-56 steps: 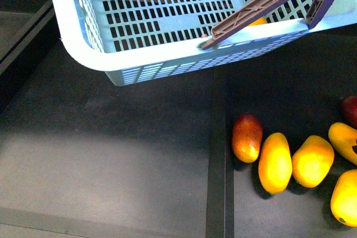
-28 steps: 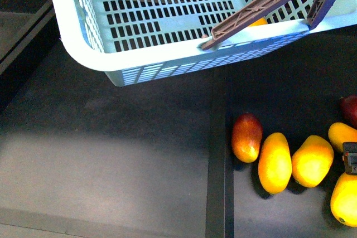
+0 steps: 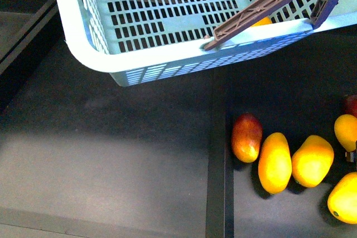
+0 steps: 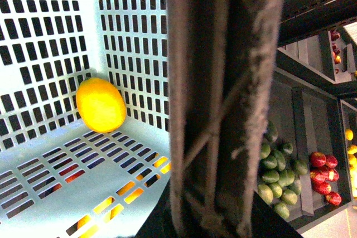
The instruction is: Pick lemon and mango into basket
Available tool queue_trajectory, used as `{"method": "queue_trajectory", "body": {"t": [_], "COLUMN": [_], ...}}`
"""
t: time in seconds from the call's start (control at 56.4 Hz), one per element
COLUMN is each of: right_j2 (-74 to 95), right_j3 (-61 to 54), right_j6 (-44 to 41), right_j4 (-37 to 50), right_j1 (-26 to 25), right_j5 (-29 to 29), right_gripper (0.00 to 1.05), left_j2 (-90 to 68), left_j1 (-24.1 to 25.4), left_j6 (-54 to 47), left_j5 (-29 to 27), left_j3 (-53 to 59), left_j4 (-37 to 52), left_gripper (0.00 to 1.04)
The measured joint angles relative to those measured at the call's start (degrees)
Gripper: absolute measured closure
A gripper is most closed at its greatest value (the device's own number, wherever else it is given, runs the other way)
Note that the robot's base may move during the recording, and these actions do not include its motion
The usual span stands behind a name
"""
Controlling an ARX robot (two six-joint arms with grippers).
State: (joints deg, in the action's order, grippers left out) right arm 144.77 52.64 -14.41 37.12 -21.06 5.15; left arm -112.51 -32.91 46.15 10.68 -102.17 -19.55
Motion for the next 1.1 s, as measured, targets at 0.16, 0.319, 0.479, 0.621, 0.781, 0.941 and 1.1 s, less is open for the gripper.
{"method": "queue_trajectory", "body": {"t": [0.16, 0.319, 0.479, 0.621, 0.781, 0.941, 1.1], "right_j2": [-2.2, -6.0, -11.4, -18.2, -29.2, -41.0, -53.7], "right_j3": [-1.5, -3.4, -6.6, -10.7, -15.0, -17.3, -18.5], "right_j6": [0.5, 0.5, 0.0, -1.1, -2.4, -3.7, -4.7], "right_j4": [0.4, 0.7, 1.1, 1.0, -1.8, -6.8, -12.7], "right_j1": [-0.3, -1.1, -2.6, -5.3, -10.2, -14.0, -14.2], "right_j5": [1.3, 2.4, 4.7, 8.3, 14.2, 19.9, 24.4], "right_gripper": [0.53, 0.53, 0.53, 0.53, 0.54, 0.54, 0.54], "left_j2": [0.0, 0.0, 0.0, 0.0, 0.0, 0.0, 0.0], "left_j1": [0.0, 0.0, 0.0, 0.0, 0.0, 0.0, 0.0], "left_j6": [0.0, 0.0, 0.0, 0.0, 0.0, 0.0, 0.0], "left_j5": [-0.1, -0.1, -0.1, -0.1, -0.1, -0.1, -0.1], "left_j3": [0.0, 0.0, 0.0, 0.0, 0.0, 0.0, 0.0], "left_j4": [0.0, 0.0, 0.0, 0.0, 0.0, 0.0, 0.0], "left_gripper": [0.99, 0.99, 0.99, 0.99, 0.99, 0.99, 0.99]}}
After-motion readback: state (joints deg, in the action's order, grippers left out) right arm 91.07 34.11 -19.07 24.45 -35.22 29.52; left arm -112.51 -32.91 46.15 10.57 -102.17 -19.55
